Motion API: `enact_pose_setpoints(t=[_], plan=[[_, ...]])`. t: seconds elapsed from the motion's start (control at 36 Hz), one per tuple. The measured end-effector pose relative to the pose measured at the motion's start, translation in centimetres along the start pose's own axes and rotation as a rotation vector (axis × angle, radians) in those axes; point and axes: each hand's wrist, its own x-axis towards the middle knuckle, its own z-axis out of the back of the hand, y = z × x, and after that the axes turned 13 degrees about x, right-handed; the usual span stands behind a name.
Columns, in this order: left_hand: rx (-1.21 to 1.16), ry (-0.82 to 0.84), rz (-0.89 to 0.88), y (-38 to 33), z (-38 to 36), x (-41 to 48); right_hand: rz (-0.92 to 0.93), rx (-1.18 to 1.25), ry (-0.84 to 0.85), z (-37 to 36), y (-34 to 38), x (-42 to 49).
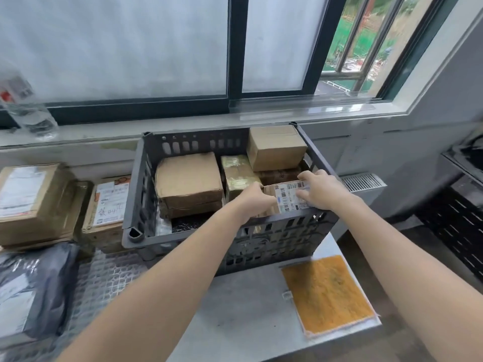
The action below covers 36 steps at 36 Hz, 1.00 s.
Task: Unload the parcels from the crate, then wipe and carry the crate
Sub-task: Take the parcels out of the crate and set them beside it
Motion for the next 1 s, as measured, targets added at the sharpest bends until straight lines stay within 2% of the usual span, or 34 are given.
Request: enact_pose_setpoints(t=[0.06,0.25,0.42,0.64,0.81,1.0], plan=[[-0.064,0.0,0.018,0.0,-0.2,0.1,-0.01,0.08,-0.013,-0.2,0.0,0.2],[-0.294,-0.196,-0.009,2.2,1.2,0.0,0.075,0.5,-0.287,1.2,0.9,-0.1],[-0.378,-0.349,-0.1,3.7,3.9,-1.1,0.08,0.785,-0.348,2.0,3.5,-0.3],[-0.118,-0.466,-0.208,5.9,7.2,-2.7,0.146,0.943,-0.326,1.1,7.3,-1.0],[0.037,-0.542,-0.229,7.6,9.5,-4.2,0.218,0.916,-0.285,0.0,10.4,-1.5],[0.118,-0.645,-0.347,9.1,13.6,-6.4,0.325,0.878,-0.073,-0.8,13.9,-2.3]])
